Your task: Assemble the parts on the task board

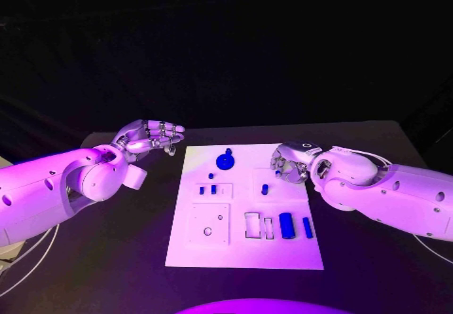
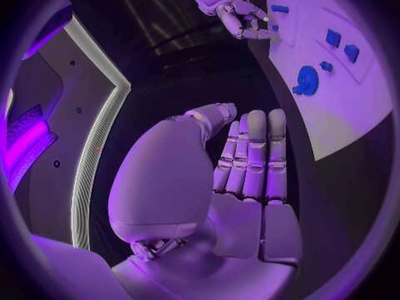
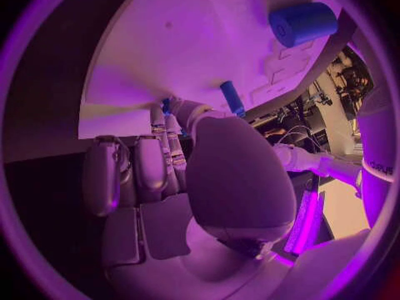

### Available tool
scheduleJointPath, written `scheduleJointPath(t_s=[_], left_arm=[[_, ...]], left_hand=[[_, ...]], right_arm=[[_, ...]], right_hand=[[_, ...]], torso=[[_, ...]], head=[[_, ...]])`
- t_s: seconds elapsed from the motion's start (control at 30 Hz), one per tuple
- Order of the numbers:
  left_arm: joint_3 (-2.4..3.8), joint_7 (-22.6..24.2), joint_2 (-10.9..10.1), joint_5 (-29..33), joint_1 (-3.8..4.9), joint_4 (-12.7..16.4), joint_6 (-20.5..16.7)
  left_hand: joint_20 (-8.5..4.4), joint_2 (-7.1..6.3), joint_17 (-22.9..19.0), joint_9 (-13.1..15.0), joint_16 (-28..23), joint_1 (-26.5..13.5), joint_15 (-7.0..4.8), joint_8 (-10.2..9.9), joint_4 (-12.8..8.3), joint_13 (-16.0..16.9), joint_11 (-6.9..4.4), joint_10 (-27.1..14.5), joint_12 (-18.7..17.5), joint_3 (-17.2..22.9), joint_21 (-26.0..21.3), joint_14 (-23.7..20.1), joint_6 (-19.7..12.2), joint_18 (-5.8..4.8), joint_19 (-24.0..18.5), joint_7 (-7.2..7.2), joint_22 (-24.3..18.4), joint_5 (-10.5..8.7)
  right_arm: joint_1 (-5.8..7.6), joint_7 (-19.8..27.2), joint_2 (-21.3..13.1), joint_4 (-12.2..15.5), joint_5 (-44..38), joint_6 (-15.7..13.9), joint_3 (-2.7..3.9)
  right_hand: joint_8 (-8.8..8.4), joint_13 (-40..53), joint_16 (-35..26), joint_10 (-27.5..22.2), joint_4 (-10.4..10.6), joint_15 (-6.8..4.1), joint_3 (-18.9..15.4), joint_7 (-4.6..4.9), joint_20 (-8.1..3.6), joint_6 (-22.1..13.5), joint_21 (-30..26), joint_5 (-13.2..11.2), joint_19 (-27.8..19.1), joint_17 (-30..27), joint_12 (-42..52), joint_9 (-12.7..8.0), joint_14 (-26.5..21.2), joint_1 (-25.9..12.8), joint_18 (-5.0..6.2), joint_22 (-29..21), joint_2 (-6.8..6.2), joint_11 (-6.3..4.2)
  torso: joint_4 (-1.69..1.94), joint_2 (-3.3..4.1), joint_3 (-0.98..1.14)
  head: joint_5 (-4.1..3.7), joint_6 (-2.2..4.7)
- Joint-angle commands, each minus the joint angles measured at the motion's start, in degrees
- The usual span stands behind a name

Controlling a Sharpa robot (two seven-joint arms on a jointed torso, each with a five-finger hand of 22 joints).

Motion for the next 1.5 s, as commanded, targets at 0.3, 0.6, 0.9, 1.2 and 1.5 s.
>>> scheduleJointPath(t_s=[0.3, 0.6, 0.9, 1.2, 1.5], left_arm=[[0.06, 0.61, 0.01, 0.25, 0.09, 0.0, 1.31], [0.06, 0.3, 0.03, -0.18, 0.1, -0.01, 1.54], [0.06, 0.33, 0.02, -0.51, 0.09, 0.03, 1.29], [0.05, 0.51, -0.05, -0.63, 0.09, 0.11, 0.99], [0.05, 0.6, -0.17, -0.65, 0.09, 0.14, 0.79]], left_hand=[[-0.14, 0.31, -0.13, -0.11, -0.31, 0.41, 0.08, -0.09, -0.65, -0.1, 0.05, -0.23, 0.32, 0.05, 0.27, 0.27, -0.11, 0.83, 0.16, 0.24, 0.12, 0.22], [-0.15, 0.33, -0.17, -0.13, -0.35, 0.45, 0.09, -0.1, -0.77, -0.12, 0.07, -0.26, 0.33, 0.07, 0.35, 0.29, -0.12, 0.83, 0.16, 0.27, 0.17, 0.22], [-0.14, 0.34, -0.21, -0.14, -0.37, 0.43, 0.11, -0.11, -0.82, -0.13, 0.11, -0.32, 0.33, 0.07, 0.4, 0.31, -0.15, 0.82, 0.15, 0.32, 0.22, 0.22], [-0.13, 0.36, -0.23, -0.15, -0.39, 0.4, 0.13, -0.11, -0.84, -0.14, 0.13, -0.34, 0.33, 0.06, 0.43, 0.32, -0.15, 0.82, 0.14, 0.34, 0.24, 0.22], [-0.11, 0.34, -0.27, -0.18, -0.42, 0.32, 0.16, -0.15, -0.88, -0.16, 0.16, -0.38, 0.34, 0.04, 0.47, 0.32, -0.21, 0.8, 0.11, 0.37, 0.28, 0.22]], right_arm=[[-1.14, -0.42, 0.55, 0.74, -0.91, 4.8, -0.66], [-1.19, -3.38, 0.7, 0.79, -5.26, 6.49, -0.76], [-1.34, -4.86, 0.74, 1.51, -8.23, 2.91, -0.83], [-1.39, -5.42, 0.72, 2.11, -8.79, 0.53, -0.83], [-1.37, -5.51, 0.04, 2.87, -7.07, -1.57, -0.78]], right_hand=[[0.98, 0.18, 0.79, 1.24, -1.41, -0.71, 1.36, -0.33, -0.49, 1.01, 0.89, 0.2, 1.51, 0.07, -0.57, 0.68, 2.5, -0.37, -1.26, 8.96, 0.41, -0.41], [2.4, 1.14, 1.75, 4.33, -6.59, -1.46, 4.5, -0.57, -0.9, 2.84, 4.84, 0.21, 2.79, -0.05, -0.34, 2.06, 2.32, 0.68, -2.01, 11.1, 1.55, -1.15], [2.8, 1.77, 1.79, 5.33, -8.51, -1.84, 5.79, -0.71, -0.96, 3.41, 7.04, 0.21, 3.57, -0.63, -0.37, 2.55, 2.19, 0.08, -2.45, 12.18, 1.63, -1.42], [2.99, 2.06, 2.08, 5.74, -9.39, -1.9, 6.22, -0.74, -1.0, 3.82, 7.83, 0.2, 3.86, -0.64, -0.42, 2.76, 2.21, -0.48, -2.61, 12.56, 1.31, -1.49], [3.09, 2.23, 2.07, 6.02, -9.86, -1.93, 6.4, -0.73, -1.02, 4.13, 8.64, 0.19, 4.15, -0.88, -0.45, 2.88, 2.19, -0.91, -2.78, 12.91, 1.1, -1.52]], torso=[[0.01, 0.01, -0.03], [-0.02, 0.01, -0.01], [0.03, -0.02, 0.0], [0.06, 0.0, -0.04], [0.02, 0.0, -0.04]], head=[[0.14, -0.14], [0.0, -0.22], [-0.16, -0.35], [-0.22, -0.33], [-0.28, -0.26]])
